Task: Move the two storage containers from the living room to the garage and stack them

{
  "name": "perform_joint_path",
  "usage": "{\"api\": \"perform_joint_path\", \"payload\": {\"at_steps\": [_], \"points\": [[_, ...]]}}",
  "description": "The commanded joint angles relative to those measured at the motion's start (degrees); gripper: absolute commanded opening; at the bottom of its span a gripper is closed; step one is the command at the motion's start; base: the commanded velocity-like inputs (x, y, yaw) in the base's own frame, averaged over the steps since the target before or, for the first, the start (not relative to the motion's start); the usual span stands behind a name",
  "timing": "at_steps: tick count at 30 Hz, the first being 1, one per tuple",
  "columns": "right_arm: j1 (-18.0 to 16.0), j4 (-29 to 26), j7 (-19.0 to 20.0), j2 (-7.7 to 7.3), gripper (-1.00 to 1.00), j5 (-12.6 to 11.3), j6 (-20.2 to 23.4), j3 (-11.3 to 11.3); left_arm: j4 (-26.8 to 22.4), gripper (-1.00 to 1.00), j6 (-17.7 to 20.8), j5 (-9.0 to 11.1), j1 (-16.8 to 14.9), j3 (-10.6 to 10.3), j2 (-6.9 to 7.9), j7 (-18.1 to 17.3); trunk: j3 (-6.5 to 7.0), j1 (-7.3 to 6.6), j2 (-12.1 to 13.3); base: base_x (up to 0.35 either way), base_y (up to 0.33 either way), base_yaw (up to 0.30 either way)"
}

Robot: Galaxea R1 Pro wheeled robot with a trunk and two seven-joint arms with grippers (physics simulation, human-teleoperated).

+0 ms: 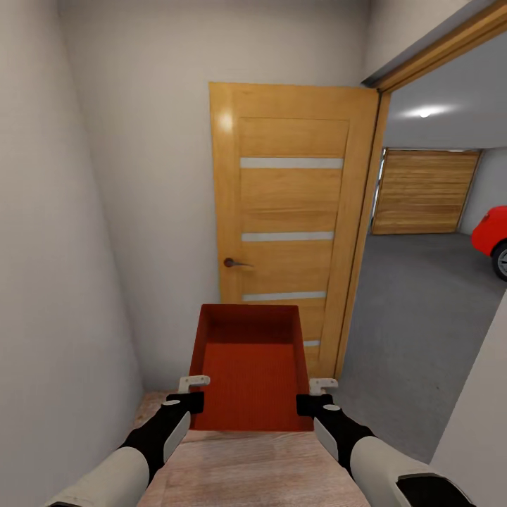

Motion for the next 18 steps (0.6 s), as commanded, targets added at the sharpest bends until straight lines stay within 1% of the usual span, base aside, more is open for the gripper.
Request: {"api": "perform_joint_path", "payload": {"at_steps": [1,7,13,14,18], "points": [[-0.01,-0.11,-0.37,-0.03,-1.0,0.27,-0.02,-0.14,-0.05,-1.0,0.31,0.32,0.0,-0.15,0.01,0.45,-0.02,0.02,-0.05,0.0,0.0,0.0],[-0.01,-0.11,-0.37,-0.03,-1.0,-1.36,-0.03,1.54,-0.07,-1.0,0.31,0.34,0.0,-0.22,0.01,0.45,-0.02,0.02,-0.05,0.0,0.0,0.0],[-0.01,-0.11,-0.33,-0.06,-1.0,-2.1,-0.02,2.28,-0.07,-1.0,0.31,0.34,0.0,-0.21,0.01,0.45,-0.02,0.02,-0.05,0.0,0.0,0.0],[-0.01,-0.11,-0.21,-0.06,-1.0,1.83,-0.04,-2.09,-0.11,-1.0,0.31,0.34,0.0,0.31,0.01,0.45,-0.02,0.02,-0.05,0.0,0.0,0.0],[-0.01,-0.11,-0.27,-0.06,-1.0,1.83,-0.08,-2.05,-0.09,-1.0,0.31,0.34,0.0,0.31,0.01,0.45,-0.02,0.02,-0.05,0.0,0.0,0.0]]}}
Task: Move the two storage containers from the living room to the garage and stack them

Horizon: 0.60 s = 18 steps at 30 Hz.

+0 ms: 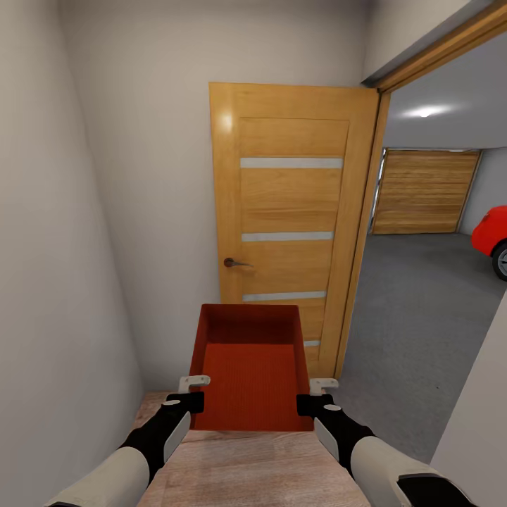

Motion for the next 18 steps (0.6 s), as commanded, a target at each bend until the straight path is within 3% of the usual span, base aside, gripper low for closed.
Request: {"api": "perform_joint_path", "payload": {"at_steps": [1,8,18], "points": [[-0.01,-0.14,-0.71,-0.01,-1.0,0.65,0.0,-0.73,-0.06,-1.0,0.35,0.34,-0.01,0.17,0.08,0.48,-0.02,0.02,-0.05,0.0,0.0,0.0],[-0.01,-0.14,-0.84,-0.01,-1.0,0.65,0.01,-0.73,-0.05,-1.0,0.37,0.34,-0.01,0.2,0.08,0.48,-0.02,0.02,-0.05,0.009,0.0,0.0],[-0.01,-0.11,-0.89,0.11,-1.0,0.65,0.12,-0.79,-0.04,-1.0,0.44,0.34,-0.01,0.26,0.08,0.48,-0.02,0.02,-0.05,0.197,0.0,0.0]]}}
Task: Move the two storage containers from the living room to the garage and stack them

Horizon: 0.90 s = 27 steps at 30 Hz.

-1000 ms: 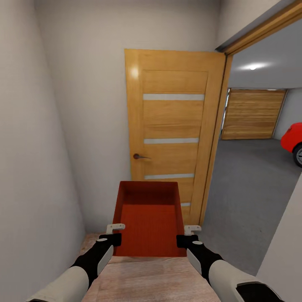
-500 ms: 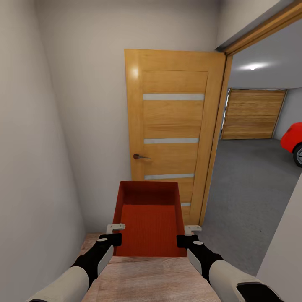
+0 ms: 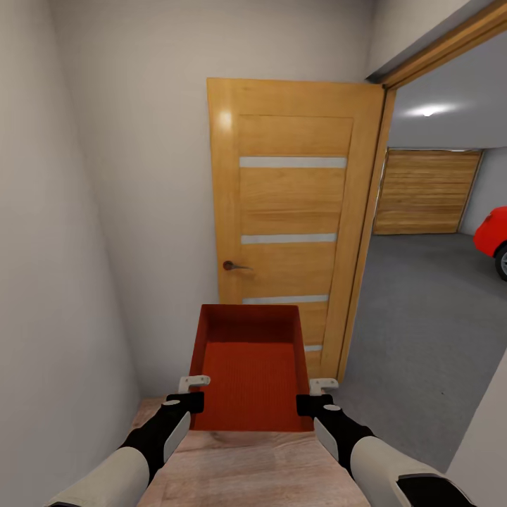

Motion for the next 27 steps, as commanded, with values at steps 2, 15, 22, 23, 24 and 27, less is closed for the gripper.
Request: {"api": "perform_joint_path", "payload": {"at_steps": [2,15,22,23,24,27], "points": [[-0.01,-0.12,-0.7,0.04,-1.0,0.58,-0.05,-0.85,-0.08,-1.0,0.33,0.3,-0.01,0.24,0.04,0.45,-0.02,0.02,-0.05,0.027,0.0,0.0],[-0.01,-0.14,-0.73,0.05,-1.0,0.63,-0.01,-0.86,-0.08,-1.0,0.33,0.3,-0.01,0.24,0.04,0.45,-0.02,0.02,-0.05,0.003,0.0,-0.001],[-0.01,-0.15,-0.7,0.23,-1.0,0.63,-0.07,-0.83,-0.08,-1.0,0.3,0.3,-0.01,0.24,0.04,0.45,-0.02,0.02,-0.05,0.0,0.0,-0.204],[-0.01,-0.15,-0.7,0.23,-1.0,0.63,-0.08,-0.84,-0.08,-1.0,0.31,0.3,-0.01,0.24,0.04,0.45,-0.02,0.02,-0.05,0.0,0.0,-0.233],[-0.01,-0.15,-0.69,0.23,-1.0,0.63,-0.08,-0.85,-0.08,-1.0,0.32,0.3,-0.01,0.24,0.04,0.45,-0.02,0.02,-0.05,0.0,0.0,-0.233],[-0.01,-0.15,-0.69,0.24,-1.0,0.64,-0.09,-0.85,-0.08,-1.0,0.33,0.32,-0.01,0.24,0.04,0.45,-0.02,0.02,-0.05,0.0,0.0,-0.234]]}}
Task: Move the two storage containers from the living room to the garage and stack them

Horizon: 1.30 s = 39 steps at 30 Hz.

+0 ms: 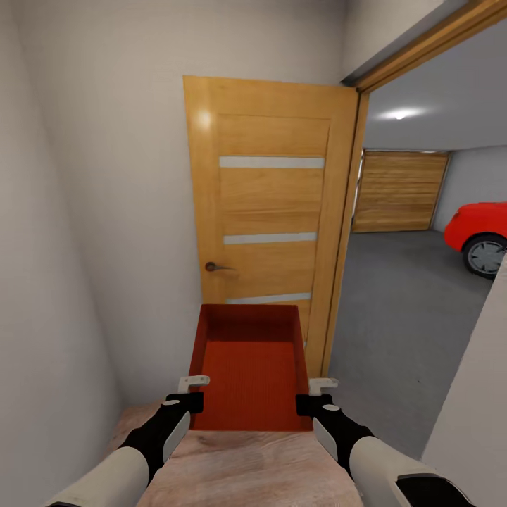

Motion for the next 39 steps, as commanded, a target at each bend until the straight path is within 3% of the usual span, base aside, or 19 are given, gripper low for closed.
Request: {"api": "perform_joint_path", "payload": {"at_steps": [1,19,39], "points": [[-0.01,-0.14,-0.23,0.04,-1.0,0.75,-0.01,-1.06,-0.06,-1.0,0.32,0.3,0.01,0.29,-0.05,0.43,-0.02,0.02,-0.05,0.0,0.0,-0.237],[-0.01,-0.14,-0.23,-0.04,-1.0,0.75,-0.05,-1.04,-0.06,-1.0,0.35,0.3,0.01,0.29,-0.05,0.43,-0.02,0.02,-0.05,0.143,0.105,-0.239],[-0.01,-0.14,-0.23,-0.04,-1.0,0.75,-0.08,-1.06,-0.06,-1.0,0.27,0.31,0.01,0.29,-0.05,0.43,-0.02,0.02,-0.05,0.008,0.004,-0.24]]}}
